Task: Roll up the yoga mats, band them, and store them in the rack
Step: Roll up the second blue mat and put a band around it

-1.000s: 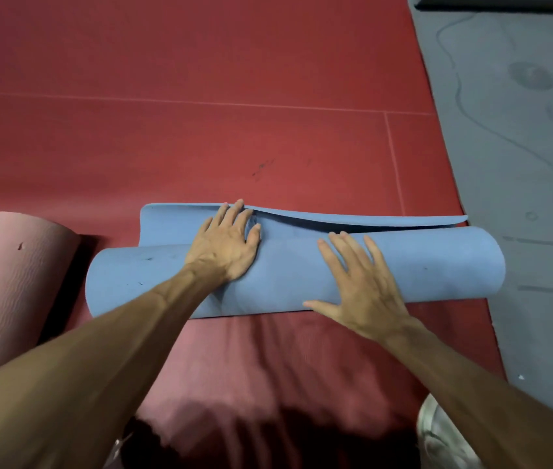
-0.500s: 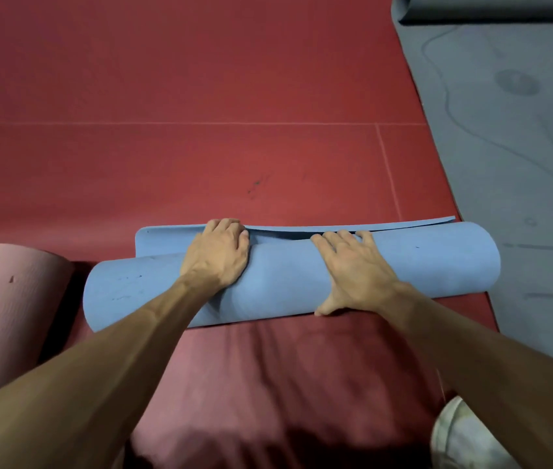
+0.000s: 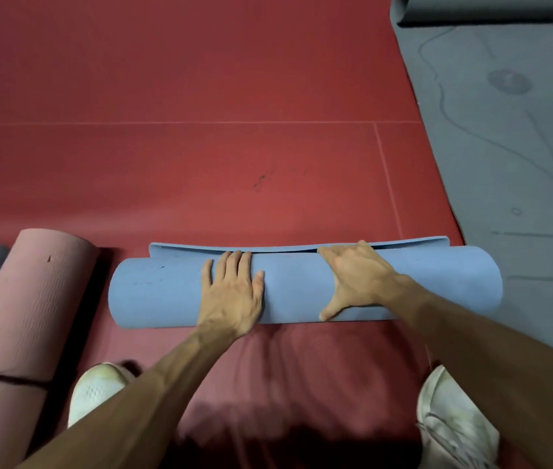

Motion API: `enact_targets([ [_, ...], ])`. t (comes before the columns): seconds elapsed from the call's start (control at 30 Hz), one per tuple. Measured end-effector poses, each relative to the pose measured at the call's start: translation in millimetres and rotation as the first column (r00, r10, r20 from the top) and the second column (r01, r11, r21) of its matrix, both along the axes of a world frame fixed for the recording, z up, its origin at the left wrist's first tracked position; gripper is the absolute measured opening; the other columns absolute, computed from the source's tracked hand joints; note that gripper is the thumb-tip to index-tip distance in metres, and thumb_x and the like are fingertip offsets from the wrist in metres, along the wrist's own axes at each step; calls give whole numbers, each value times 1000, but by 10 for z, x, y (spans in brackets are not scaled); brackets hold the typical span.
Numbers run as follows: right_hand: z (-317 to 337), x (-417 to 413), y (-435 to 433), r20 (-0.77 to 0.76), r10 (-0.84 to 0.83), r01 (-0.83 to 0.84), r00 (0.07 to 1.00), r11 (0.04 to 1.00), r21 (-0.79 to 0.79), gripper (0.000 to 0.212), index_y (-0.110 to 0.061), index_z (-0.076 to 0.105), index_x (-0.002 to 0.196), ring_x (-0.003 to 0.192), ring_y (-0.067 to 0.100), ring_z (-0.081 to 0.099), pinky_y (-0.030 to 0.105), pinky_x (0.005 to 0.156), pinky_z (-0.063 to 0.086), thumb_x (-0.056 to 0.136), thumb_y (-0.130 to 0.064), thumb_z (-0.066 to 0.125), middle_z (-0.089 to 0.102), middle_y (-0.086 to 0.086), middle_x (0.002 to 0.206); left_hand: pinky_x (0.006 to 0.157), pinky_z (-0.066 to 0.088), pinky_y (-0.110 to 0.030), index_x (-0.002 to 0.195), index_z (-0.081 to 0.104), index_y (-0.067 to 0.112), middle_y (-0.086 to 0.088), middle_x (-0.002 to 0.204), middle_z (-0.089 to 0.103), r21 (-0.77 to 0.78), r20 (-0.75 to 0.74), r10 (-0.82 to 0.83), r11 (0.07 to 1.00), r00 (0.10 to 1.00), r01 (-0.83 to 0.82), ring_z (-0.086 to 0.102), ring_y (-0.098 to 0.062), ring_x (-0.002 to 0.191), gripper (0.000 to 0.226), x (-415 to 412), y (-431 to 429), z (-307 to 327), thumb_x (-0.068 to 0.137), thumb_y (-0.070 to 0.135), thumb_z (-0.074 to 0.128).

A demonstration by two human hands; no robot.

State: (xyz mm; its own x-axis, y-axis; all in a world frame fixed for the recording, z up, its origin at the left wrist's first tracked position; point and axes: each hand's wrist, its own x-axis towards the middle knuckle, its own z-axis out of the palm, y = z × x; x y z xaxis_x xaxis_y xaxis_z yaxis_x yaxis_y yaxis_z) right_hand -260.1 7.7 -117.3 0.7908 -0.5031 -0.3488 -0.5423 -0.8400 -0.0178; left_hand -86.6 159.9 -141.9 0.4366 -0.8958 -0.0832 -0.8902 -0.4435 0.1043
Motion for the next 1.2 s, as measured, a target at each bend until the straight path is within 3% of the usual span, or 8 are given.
enact_targets([
  [0.17,-38,-137,142,91,-73,69,993,997,46,122,-14,27,147,131,23,38,38,111,24,55,-85,62,44,2,141,103,26,-43,129,49,9,-4,124,53,56,25,-101,993,995,99,47,-23,115,77,64,12,94,83,49,2],
  [0.3,-99,-177,201,182,-100,107,978,994,-29,112,-17,40,141,121,24,45,37,107,29,57,-91,47,48,0,131,99,20,-40,129,41,15,-2,119,42,92,-33,-57,994,998,60,38,-22,111,82,99,-134,178,70,55,1],
  [0.5,-302,-247,252,413,6,77,911,980,-183,100,-7,59,123,101,28,58,41,93,44,63,-86,46,56,7,114,100,21,-39,117,54,14,-6,114,49,-169,-120,28,984,992,-48,44,-25,109,35,163,-654,133,93,31,35],
  [0.6,-363,-277,324,476,10,109,879,969,-220,92,-8,60,122,103,28,57,43,94,39,70,-82,47,57,8,116,102,27,-39,115,59,14,-7,116,57,-41,-113,13,999,993,-18,50,-26,112,37,256,-853,18,99,30,30],
  [0.77,-418,-245,366,493,-9,162,870,949,-269,89,-8,64,116,117,28,51,55,103,34,65,-80,49,55,12,132,97,37,-42,126,54,16,-16,131,55,375,-323,64,925,944,66,51,-34,118,54,285,-950,-84,98,44,17],
  [0.97,-416,-239,410,415,-150,232,897,960,-156,97,-7,49,132,137,26,41,57,112,25,67,-79,46,42,14,148,95,39,-40,109,66,14,-21,114,65,274,-241,-28,957,970,96,59,-37,108,60,139,-777,121,99,49,19],
  [1.1,-394,-231,437,406,-191,274,893,949,-157,99,-8,45,141,122,25,55,49,109,28,71,-78,42,59,9,129,98,37,-43,109,60,19,-11,114,66,295,-238,-140,933,961,209,59,-31,109,68,77,-630,167,92,66,14],
  [1.2,-378,-237,476,433,-166,274,886,940,-201,94,-7,49,138,113,25,57,46,107,31,74,-75,43,61,8,121,100,36,-44,115,51,21,-1,119,58,360,-334,-175,885,926,297,53,-25,112,90,113,-538,236,67,91,19],
])
